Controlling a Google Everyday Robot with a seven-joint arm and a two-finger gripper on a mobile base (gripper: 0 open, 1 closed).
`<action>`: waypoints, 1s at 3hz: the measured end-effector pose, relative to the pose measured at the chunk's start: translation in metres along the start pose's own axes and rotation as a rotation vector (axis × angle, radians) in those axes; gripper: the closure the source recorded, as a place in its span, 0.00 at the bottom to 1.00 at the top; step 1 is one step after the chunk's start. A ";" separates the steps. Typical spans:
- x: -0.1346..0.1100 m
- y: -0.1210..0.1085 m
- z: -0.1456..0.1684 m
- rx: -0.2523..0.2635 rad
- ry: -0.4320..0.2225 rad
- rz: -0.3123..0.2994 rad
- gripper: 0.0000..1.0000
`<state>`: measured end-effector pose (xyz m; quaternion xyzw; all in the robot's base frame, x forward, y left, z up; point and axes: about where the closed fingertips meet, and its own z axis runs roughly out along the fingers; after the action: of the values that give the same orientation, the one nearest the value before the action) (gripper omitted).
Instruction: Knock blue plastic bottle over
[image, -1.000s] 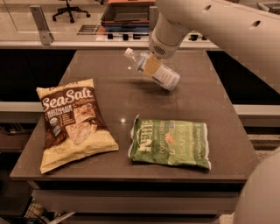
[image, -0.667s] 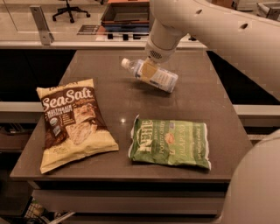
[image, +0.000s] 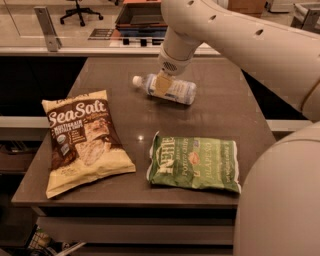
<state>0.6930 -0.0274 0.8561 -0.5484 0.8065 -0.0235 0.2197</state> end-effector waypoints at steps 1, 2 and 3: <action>0.000 0.000 0.000 0.000 0.000 0.000 0.59; 0.000 0.000 0.001 -0.001 0.001 -0.001 0.36; 0.000 0.001 0.002 -0.003 0.003 -0.001 0.12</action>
Offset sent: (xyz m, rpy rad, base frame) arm 0.0000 0.0000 0.0000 0.0000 0.0001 0.0000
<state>0.6925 -0.0265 0.8540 -0.5494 0.8064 -0.0229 0.2177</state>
